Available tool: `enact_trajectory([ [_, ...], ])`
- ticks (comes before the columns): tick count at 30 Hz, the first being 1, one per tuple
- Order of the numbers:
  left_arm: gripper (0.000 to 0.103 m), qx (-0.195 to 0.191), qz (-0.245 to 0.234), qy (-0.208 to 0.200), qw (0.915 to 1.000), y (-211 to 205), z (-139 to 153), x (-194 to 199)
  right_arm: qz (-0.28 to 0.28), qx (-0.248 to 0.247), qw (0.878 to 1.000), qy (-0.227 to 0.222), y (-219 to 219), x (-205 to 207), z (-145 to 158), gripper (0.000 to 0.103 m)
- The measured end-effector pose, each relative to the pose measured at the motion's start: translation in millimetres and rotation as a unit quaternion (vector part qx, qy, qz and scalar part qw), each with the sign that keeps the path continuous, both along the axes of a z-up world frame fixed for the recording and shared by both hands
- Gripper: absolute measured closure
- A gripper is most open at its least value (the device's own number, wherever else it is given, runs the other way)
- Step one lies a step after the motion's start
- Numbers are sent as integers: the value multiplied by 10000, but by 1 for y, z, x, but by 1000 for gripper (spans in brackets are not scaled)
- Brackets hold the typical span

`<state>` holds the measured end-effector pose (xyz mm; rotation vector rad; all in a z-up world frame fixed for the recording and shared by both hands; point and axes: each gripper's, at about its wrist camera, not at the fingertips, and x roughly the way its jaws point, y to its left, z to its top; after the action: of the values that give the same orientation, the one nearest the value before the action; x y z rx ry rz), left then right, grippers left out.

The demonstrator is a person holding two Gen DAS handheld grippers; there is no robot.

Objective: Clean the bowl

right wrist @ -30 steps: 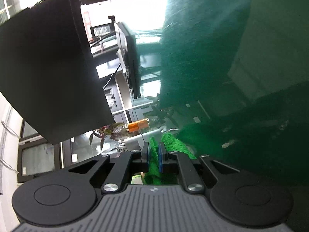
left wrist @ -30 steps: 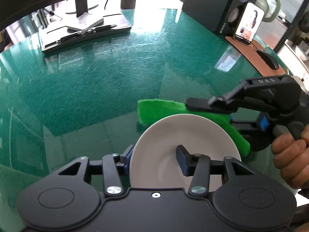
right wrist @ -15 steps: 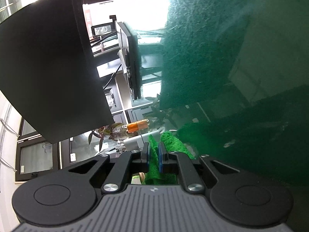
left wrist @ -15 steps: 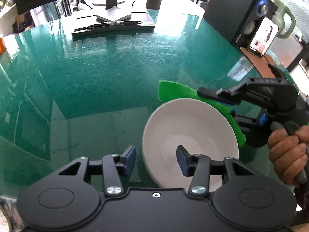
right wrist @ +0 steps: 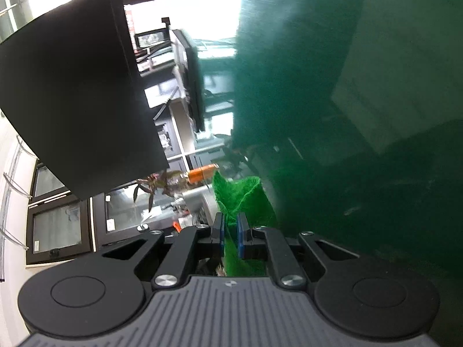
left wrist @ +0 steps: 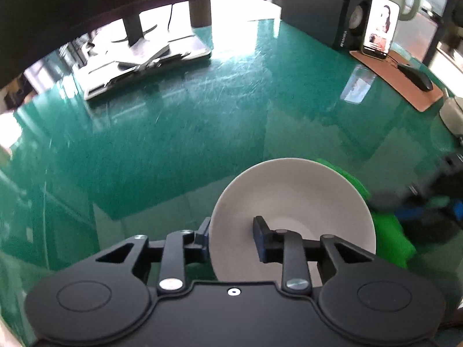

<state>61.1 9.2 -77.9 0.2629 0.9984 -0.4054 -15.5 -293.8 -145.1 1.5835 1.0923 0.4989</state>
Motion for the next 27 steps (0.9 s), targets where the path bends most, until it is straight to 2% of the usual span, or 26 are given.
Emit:
enact_trajectory([
  [6,72,84,-31,-160,9998,-2,-3,-1,-359,134,9992,106,5,9,-5,93],
  [9,72,96,-24,-184,9998,-3,-3,-2,-493,96,9987,86,5,23,-4,93],
  [15,72,96,35,-222,9997,-4,-3,-4,-710,370,9968,-29,14,47,-2,93],
  [27,72,122,-2,-220,9997,-4,-3,-2,-519,396,9977,169,5,4,-4,93],
])
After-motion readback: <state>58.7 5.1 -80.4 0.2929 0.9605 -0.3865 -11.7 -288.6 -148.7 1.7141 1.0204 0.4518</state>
